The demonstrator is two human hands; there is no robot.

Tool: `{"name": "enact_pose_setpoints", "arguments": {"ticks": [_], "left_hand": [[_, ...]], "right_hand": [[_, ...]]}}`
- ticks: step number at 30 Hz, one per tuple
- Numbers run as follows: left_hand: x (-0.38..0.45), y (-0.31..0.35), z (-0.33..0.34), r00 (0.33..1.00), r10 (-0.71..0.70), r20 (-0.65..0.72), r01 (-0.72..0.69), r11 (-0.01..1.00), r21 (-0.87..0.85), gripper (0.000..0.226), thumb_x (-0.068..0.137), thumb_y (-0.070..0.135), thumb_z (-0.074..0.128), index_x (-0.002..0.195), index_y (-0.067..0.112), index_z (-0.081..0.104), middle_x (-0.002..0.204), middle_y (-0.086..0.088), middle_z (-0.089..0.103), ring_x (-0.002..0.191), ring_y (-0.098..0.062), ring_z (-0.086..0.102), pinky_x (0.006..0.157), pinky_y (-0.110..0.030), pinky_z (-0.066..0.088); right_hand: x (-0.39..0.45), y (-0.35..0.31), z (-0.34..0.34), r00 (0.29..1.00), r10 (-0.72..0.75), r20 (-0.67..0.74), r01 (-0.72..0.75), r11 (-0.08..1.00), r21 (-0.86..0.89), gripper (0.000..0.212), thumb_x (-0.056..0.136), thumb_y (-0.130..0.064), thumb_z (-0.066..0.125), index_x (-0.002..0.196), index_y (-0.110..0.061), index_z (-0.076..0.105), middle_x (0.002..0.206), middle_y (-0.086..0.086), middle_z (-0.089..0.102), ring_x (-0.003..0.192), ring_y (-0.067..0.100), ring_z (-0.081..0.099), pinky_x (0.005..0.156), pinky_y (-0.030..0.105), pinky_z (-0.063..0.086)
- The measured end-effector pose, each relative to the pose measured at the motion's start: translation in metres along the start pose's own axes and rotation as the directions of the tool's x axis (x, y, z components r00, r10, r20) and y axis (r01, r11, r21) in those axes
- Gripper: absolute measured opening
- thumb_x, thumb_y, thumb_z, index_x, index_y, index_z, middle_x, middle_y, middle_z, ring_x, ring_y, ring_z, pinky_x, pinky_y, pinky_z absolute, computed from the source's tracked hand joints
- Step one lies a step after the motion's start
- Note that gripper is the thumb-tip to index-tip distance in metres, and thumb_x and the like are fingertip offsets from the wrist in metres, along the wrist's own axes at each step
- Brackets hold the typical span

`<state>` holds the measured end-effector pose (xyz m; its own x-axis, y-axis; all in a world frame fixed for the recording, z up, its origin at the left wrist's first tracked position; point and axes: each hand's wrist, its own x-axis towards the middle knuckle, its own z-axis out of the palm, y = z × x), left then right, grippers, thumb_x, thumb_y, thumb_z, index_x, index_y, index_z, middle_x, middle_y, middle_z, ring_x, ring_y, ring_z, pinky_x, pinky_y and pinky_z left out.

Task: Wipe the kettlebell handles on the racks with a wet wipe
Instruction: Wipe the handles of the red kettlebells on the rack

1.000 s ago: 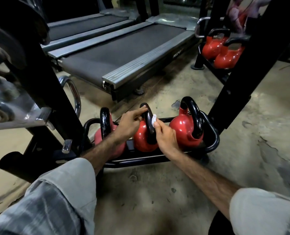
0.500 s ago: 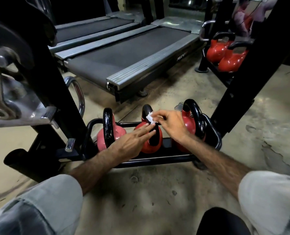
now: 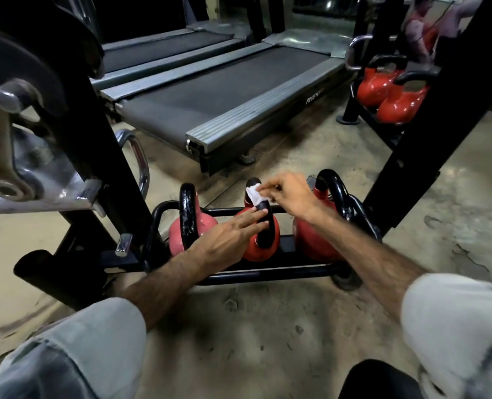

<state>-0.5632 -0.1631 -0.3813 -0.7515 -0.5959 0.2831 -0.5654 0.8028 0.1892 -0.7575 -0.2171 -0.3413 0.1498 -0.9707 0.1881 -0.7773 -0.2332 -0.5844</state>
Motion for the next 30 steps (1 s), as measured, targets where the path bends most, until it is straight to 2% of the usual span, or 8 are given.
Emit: {"name": "enact_pose_setpoints", "arguments": {"ticks": [3, 6, 10, 14, 19, 23, 27, 30], "left_hand": [[0.002, -0.002, 0.000, 0.999, 0.014, -0.036, -0.014, 1.000, 0.006, 0.054, 0.087, -0.005, 0.046, 0.139, 0.011, 0.045, 0.153, -0.007, 0.031, 0.144, -0.018, 0.023, 0.116, -0.029, 0.025], [0.004, -0.004, -0.001, 1.000, 0.012, -0.017, -0.013, 1.000, -0.019, 0.056, 0.089, -0.003, 0.044, 0.143, 0.012, 0.039, 0.155, -0.005, 0.027, 0.145, -0.016, 0.018, 0.118, -0.030, 0.023], [0.010, -0.003, -0.002, 0.999, 0.037, -0.034, -0.037, 0.999, -0.012, 0.054, 0.092, -0.001, 0.042, 0.145, 0.008, 0.034, 0.156, -0.007, 0.022, 0.145, -0.014, 0.009, 0.118, -0.023, 0.008], [0.015, -0.005, 0.001, 0.997, 0.049, -0.065, -0.049, 0.999, -0.008, 0.044, 0.097, 0.008, 0.047, 0.140, 0.004, 0.042, 0.151, -0.012, 0.032, 0.143, -0.019, 0.014, 0.116, -0.027, 0.013], [0.025, -0.008, 0.004, 0.996, 0.073, -0.048, -0.072, 0.997, 0.029, 0.046, 0.091, 0.005, 0.057, 0.136, 0.003, 0.047, 0.147, -0.016, 0.039, 0.141, -0.029, 0.025, 0.114, -0.035, 0.024], [0.021, -0.012, 0.007, 0.997, 0.076, -0.029, -0.075, 0.997, 0.029, 0.053, 0.095, 0.005, 0.049, 0.145, 0.008, 0.033, 0.156, -0.008, 0.022, 0.146, -0.018, 0.008, 0.116, -0.026, 0.011], [0.022, -0.014, 0.010, 0.995, 0.096, -0.025, -0.095, 0.995, 0.027, 0.044, 0.094, 0.012, 0.049, 0.136, 0.001, 0.046, 0.147, -0.016, 0.040, 0.141, -0.028, 0.028, 0.114, -0.038, 0.029], [0.023, -0.015, 0.010, 0.993, 0.115, -0.032, -0.114, 0.993, 0.022, 0.045, 0.094, 0.020, 0.044, 0.134, -0.001, 0.048, 0.144, -0.018, 0.043, 0.139, -0.031, 0.032, 0.113, -0.039, 0.030]], "right_hand": [[-0.005, 0.003, -0.003, 0.998, -0.032, 0.052, 0.033, 0.999, -0.026, 0.016, 0.085, -0.017, 0.073, 0.101, -0.017, 0.078, 0.099, 0.003, 0.075, 0.092, 0.009, 0.067, 0.079, 0.009, 0.043], [0.016, -0.003, 0.001, 0.999, -0.014, 0.051, 0.015, 0.999, -0.029, 0.016, 0.085, -0.019, 0.073, 0.100, -0.018, 0.078, 0.099, -0.001, 0.076, 0.087, 0.000, 0.065, 0.081, 0.006, 0.045], [0.038, 0.000, 0.009, 0.995, 0.098, 0.036, -0.101, 0.989, 0.104, 0.016, 0.086, -0.018, 0.072, 0.101, -0.015, 0.078, 0.097, 0.001, 0.076, 0.087, 0.004, 0.068, 0.087, 0.026, 0.056], [0.020, 0.007, 0.006, 0.992, 0.118, 0.037, -0.123, 0.969, 0.213, 0.016, 0.087, -0.011, 0.071, 0.102, -0.010, 0.076, 0.096, 0.000, 0.074, 0.077, -0.002, 0.065, 0.069, 0.009, 0.054], [0.024, 0.010, 0.004, 0.991, 0.114, 0.073, -0.129, 0.960, 0.250, 0.015, 0.086, -0.011, 0.072, 0.100, -0.011, 0.077, 0.095, 0.002, 0.074, 0.072, -0.002, 0.065, 0.062, 0.006, 0.051], [0.042, 0.007, 0.014, 0.986, 0.162, 0.029, -0.163, 0.939, 0.304, 0.018, 0.088, -0.010, 0.069, 0.104, -0.006, 0.075, 0.101, 0.009, 0.074, 0.084, 0.006, 0.068, 0.066, 0.008, 0.053], [0.030, 0.011, 0.013, 0.989, 0.144, 0.010, -0.141, 0.949, 0.282, 0.018, 0.087, -0.014, 0.071, 0.104, -0.012, 0.076, 0.100, -0.002, 0.074, 0.073, -0.011, 0.062, 0.075, 0.006, 0.052], [0.021, 0.016, 0.008, 0.995, 0.101, 0.018, -0.103, 0.977, 0.186, 0.017, 0.087, -0.020, 0.071, 0.103, -0.019, 0.077, 0.099, -0.018, 0.070, 0.079, -0.018, 0.059, 0.084, 0.001, 0.043]]}}
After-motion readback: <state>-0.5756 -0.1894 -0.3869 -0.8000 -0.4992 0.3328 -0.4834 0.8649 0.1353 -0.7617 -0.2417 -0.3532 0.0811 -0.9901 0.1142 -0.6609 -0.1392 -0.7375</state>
